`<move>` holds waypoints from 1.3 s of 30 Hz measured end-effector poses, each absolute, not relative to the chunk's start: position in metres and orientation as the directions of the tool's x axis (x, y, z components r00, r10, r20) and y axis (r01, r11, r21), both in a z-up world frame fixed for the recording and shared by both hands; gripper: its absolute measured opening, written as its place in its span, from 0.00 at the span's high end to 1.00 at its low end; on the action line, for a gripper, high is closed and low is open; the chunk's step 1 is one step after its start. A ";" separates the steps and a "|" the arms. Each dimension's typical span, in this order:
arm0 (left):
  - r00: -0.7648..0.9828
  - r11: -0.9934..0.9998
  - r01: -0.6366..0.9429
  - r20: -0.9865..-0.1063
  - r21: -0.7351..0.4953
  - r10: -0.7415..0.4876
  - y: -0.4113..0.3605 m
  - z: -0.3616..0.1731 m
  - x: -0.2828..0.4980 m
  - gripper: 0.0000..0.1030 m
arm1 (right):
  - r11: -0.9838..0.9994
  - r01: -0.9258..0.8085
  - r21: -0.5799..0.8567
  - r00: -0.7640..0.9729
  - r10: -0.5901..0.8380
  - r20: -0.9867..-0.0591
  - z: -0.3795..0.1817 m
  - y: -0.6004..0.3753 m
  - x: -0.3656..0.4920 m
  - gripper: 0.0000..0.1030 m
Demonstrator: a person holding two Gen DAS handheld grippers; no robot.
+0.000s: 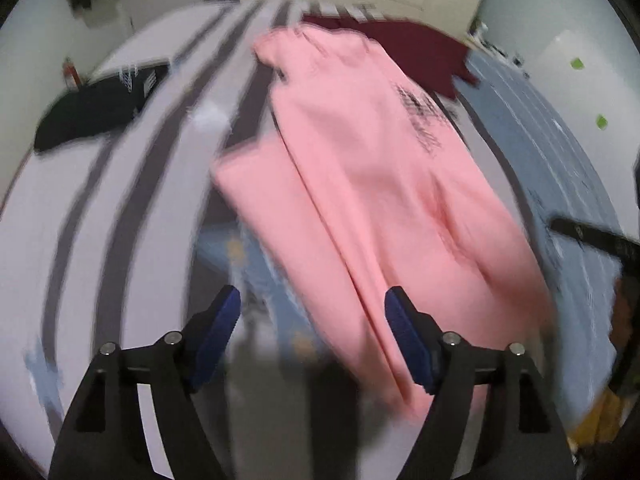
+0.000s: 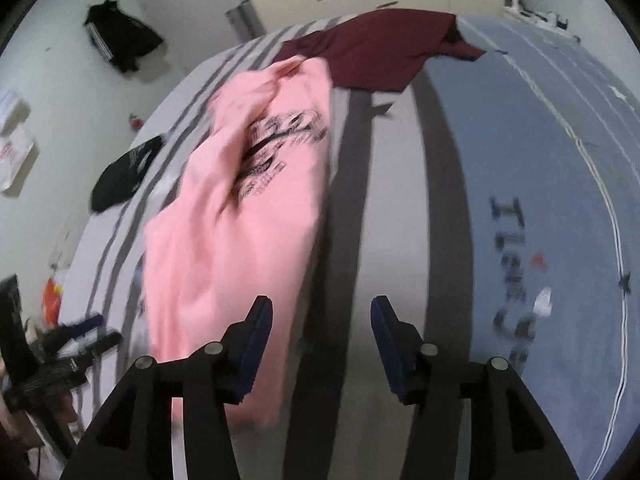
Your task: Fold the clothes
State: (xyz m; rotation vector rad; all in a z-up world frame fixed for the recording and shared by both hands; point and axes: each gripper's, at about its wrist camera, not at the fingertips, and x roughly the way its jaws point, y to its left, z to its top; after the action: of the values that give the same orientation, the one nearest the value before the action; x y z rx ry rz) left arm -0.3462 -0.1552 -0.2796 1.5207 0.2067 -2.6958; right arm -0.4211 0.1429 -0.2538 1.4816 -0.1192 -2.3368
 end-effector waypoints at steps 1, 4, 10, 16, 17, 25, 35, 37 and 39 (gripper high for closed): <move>-0.539 -0.991 0.102 -0.842 -0.084 0.016 -0.163 -0.283 -0.367 0.29 | -0.931 0.251 0.266 -0.381 -0.347 -0.857 -0.258 0.142 -0.435 0.54; -0.557 -0.989 0.126 -0.831 -0.071 -0.011 -0.182 -0.303 -0.428 0.29 | -0.937 0.220 0.272 -0.382 -0.340 -0.860 -0.273 0.138 -0.478 0.54; -0.536 -0.991 0.118 -0.844 -0.060 -0.012 -0.192 -0.343 -0.510 0.29 | -0.937 0.203 0.284 -0.347 -0.340 -0.874 -0.310 0.115 -0.542 0.54; -0.523 -0.993 0.052 -0.850 -0.107 0.064 -0.192 -0.353 -0.525 0.98 | -0.922 0.174 0.345 -0.316 -0.384 -0.867 -0.330 0.097 -0.565 0.54; -0.530 -0.990 0.061 -0.845 -0.125 0.074 -0.197 -0.347 -0.521 0.98 | -0.920 0.170 0.352 -0.315 -0.390 -0.865 -0.331 0.095 -0.567 0.54; -0.590 -0.945 0.250 -0.807 -0.209 0.023 -0.303 -0.274 -0.414 0.98 | -0.895 0.203 0.397 -0.289 -0.443 -0.849 -0.325 0.077 -0.549 0.54; -0.355 -0.865 0.501 -0.920 -0.036 -0.168 -0.394 -0.285 -0.259 0.98 | -0.872 0.301 0.386 -0.219 -0.457 -0.862 -0.317 0.053 -0.503 0.54; -0.366 -0.867 0.499 -0.907 -0.001 -0.210 -0.384 -0.280 -0.259 0.97 | -0.877 0.315 0.363 -0.231 -0.442 -0.867 -0.314 0.051 -0.500 0.54; -0.395 -0.865 0.502 -0.885 0.018 -0.248 -0.375 -0.272 -0.270 0.92 | -0.885 0.312 0.347 -0.254 -0.429 -0.867 -0.310 0.052 -0.506 0.54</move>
State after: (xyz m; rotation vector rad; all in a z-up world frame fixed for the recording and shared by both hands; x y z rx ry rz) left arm -0.2697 -0.3752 -0.2720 1.3807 0.3502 -2.2741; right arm -0.5059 0.0517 -0.3100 1.5475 -0.1433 -2.1690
